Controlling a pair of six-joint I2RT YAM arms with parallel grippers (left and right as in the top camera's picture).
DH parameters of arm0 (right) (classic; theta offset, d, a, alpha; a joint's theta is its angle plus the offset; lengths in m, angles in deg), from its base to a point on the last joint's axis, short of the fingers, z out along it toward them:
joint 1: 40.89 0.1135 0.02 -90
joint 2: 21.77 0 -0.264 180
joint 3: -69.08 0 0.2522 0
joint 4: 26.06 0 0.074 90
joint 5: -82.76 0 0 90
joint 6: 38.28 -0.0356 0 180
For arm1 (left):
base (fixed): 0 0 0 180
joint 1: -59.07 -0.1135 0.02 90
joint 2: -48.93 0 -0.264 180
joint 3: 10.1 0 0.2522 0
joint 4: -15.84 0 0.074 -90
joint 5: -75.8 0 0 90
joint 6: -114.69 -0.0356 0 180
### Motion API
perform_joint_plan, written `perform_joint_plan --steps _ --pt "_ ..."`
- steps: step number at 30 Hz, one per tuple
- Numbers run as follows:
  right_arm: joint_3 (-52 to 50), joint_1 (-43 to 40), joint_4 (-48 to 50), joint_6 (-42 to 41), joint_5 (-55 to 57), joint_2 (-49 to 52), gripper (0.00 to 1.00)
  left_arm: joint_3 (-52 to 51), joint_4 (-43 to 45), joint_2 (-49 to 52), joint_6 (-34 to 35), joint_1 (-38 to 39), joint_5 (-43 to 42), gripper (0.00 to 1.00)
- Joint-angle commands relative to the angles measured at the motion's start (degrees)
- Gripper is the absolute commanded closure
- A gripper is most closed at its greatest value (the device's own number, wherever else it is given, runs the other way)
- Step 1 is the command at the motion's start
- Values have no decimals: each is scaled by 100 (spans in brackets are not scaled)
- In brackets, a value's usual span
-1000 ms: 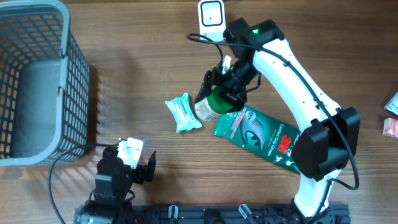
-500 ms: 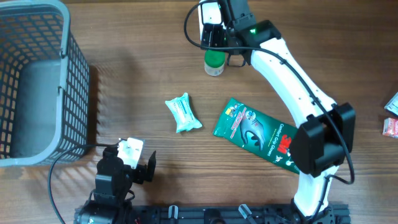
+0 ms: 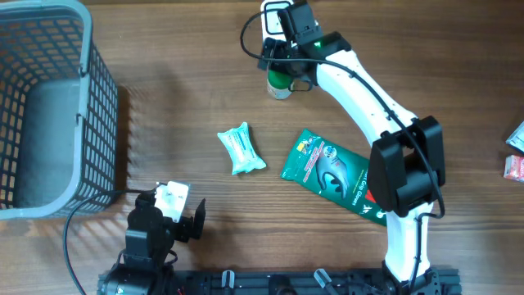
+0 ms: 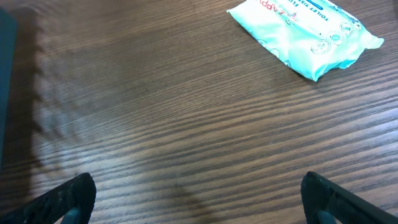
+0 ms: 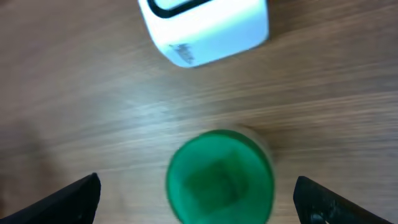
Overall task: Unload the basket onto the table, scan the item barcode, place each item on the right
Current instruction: 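Hold jar at scanner and rotate it to show the label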
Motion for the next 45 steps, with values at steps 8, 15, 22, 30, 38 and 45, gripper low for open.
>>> perform_joint_plan --steps 8,15,22,30,38,45 --pt "57 28 -151 1261 470 225 7 -13 0 -31 52 15 -28 0" --pt "90 28 -118 1493 417 643 34 -13 0 -31 52 15 -28 0" --pt "372 22 -1158 -1121 420 245 43 -13 0 -31 52 15 -28 0" --pt "352 28 -3206 -7202 -1078 94 13 -13 0 -31 52 15 -28 0" --pt "367 52 -2555 -6116 -2184 -26 14 -13 0 -31 52 15 -28 0" --pt "367 28 -2562 1679 -2140 -1141 0 -13 0 -31 52 15 -28 0"
